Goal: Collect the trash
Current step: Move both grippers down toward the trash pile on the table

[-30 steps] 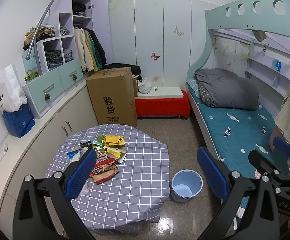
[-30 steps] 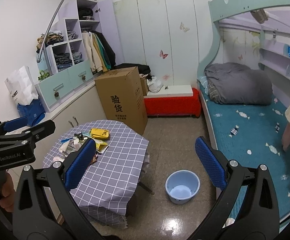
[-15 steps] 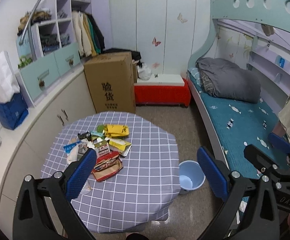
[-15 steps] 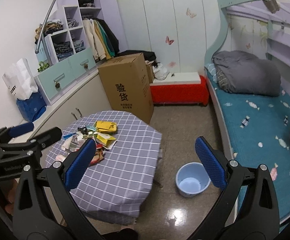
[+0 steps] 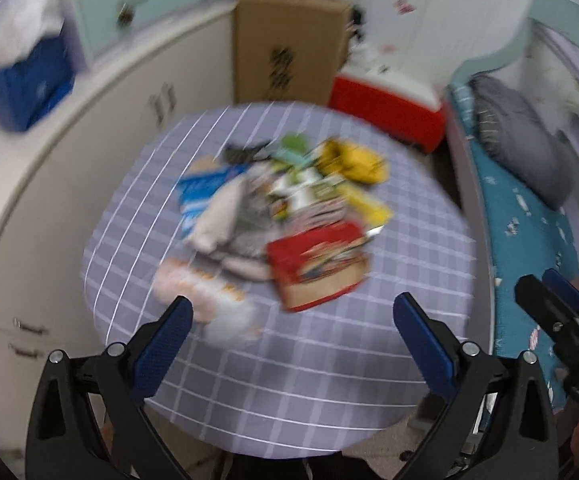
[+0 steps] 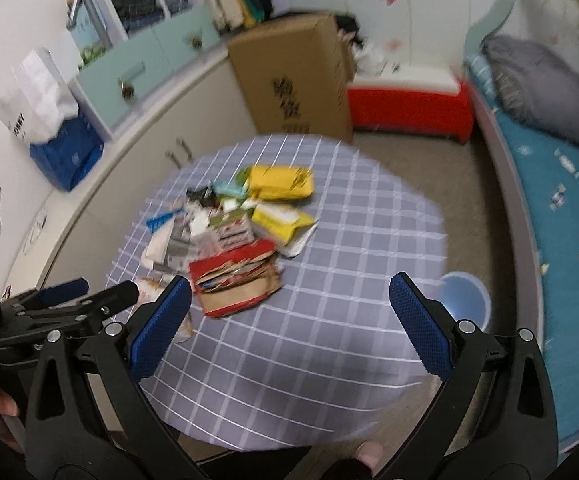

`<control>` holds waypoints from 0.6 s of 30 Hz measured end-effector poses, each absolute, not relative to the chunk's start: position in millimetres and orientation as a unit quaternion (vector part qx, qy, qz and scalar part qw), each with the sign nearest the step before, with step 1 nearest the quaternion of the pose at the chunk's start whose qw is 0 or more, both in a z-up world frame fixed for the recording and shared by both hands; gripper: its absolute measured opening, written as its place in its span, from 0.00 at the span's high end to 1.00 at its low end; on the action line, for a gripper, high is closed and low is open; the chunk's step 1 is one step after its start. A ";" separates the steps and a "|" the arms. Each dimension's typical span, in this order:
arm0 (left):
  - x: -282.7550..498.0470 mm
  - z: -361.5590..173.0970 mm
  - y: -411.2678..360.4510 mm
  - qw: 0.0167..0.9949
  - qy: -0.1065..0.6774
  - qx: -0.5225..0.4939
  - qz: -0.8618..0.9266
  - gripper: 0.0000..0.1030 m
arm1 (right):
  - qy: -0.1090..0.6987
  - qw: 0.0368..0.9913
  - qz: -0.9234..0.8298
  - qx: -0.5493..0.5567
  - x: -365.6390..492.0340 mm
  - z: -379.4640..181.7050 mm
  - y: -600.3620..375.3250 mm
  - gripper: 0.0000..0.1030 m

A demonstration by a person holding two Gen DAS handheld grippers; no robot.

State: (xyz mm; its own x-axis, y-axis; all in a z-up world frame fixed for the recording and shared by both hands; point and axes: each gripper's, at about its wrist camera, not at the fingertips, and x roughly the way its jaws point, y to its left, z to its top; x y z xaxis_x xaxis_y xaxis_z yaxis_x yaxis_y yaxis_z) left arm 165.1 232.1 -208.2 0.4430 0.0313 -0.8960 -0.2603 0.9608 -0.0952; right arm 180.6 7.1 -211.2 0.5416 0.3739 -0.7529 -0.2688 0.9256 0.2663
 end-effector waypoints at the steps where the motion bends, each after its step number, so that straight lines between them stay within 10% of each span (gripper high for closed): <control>1: 167.9 -220.6 243.2 0.834 0.532 -0.111 0.097 0.04 | 0.451 0.871 0.186 0.065 184.7 -218.8 14.9 0.06; 18: 197.3 -341.8 331.9 0.775 0.593 -0.176 0.126 0.06 | 0.530 0.816 0.175 0.151 243.0 -312.6 85.8 0.06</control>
